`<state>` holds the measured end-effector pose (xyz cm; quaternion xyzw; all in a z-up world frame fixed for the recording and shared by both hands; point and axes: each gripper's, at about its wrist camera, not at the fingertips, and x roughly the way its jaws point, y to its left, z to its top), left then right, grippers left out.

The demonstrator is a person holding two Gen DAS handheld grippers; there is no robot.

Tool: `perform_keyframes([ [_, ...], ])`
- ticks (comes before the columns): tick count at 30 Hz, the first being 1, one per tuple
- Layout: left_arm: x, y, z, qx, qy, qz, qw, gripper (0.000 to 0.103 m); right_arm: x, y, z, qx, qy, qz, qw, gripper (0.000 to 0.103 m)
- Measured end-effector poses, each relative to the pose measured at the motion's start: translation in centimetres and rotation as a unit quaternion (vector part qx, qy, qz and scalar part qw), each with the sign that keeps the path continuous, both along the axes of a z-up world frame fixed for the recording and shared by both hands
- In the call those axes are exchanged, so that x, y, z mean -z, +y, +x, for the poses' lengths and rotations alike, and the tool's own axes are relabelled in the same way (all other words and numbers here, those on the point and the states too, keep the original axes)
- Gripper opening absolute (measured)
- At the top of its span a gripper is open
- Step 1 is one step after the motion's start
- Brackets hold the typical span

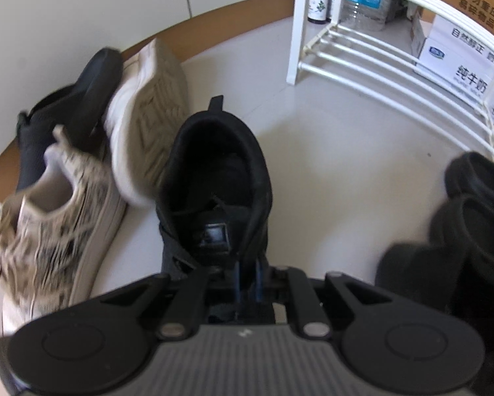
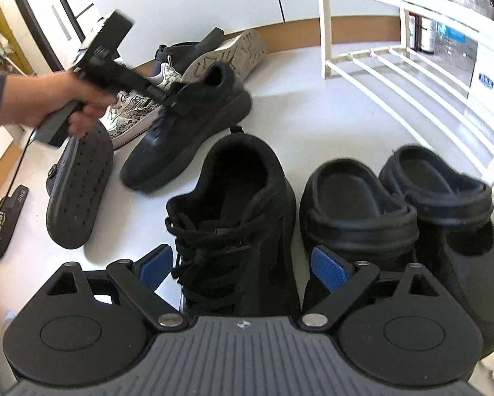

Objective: Organize scattered shoes
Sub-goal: 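Carry the black sneaker with the left gripper away from the wall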

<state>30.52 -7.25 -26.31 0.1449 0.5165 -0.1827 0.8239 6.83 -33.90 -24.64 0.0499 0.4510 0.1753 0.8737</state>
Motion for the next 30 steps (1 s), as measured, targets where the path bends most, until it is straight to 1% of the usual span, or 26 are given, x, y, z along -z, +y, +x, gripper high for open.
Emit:
perform_keyframes([
  [3,-0.2,0.9,-2.1,0.001,0.004,0.001,1.0,0.008,-0.7,0.5,0.3,-0.009,-0.008,-0.01,1.0,0.094],
  [8,-0.6,2.5,-5.5,0.003,0.012,0.003,0.9999,0.007,-2.6,1.5,0.8,-0.022,-0.016,-0.018,0.999,0.094],
  [13,-1.0,4.0,-8.9,0.005,0.019,0.004,0.9998,0.007,-5.5,2.7,1.0,-0.062,-0.019,-0.039,0.997,0.094],
  [16,-1.0,4.5,-10.7,0.003,0.022,-0.003,0.9997,0.007,-6.7,3.4,1.0,-0.086,-0.016,-0.05,0.995,0.094],
  [19,-1.1,5.1,-12.6,0.001,0.025,-0.011,0.9996,0.007,-8.2,5.1,0.9,-0.137,-0.023,-0.086,0.987,0.094],
  [21,-1.2,5.5,-13.8,0.0,0.027,-0.016,0.9995,0.007,-9.6,6.8,0.8,-0.184,-0.019,-0.106,0.977,0.094],
  [24,-1.2,5.9,-15.4,-0.001,0.03,-0.024,0.9993,0.007,-11.2,9.0,0.6,-0.233,-0.015,-0.126,0.964,0.094],
  [28,-1.2,5.7,-16.9,0.005,0.046,-0.036,0.9983,0.008,-12.7,11.4,0.8,-0.259,0.006,-0.127,0.957,0.094],
  [29,-1.1,5.7,-17.2,0.004,0.049,-0.036,0.9981,0.012,-12.9,11.8,0.8,-0.26,0.009,-0.129,0.957,0.094],
  [30,-1.0,5.7,-17.3,0.001,0.054,-0.035,0.9979,0.02,-13.1,12.3,0.8,-0.26,0.013,-0.132,0.957,0.094],
])
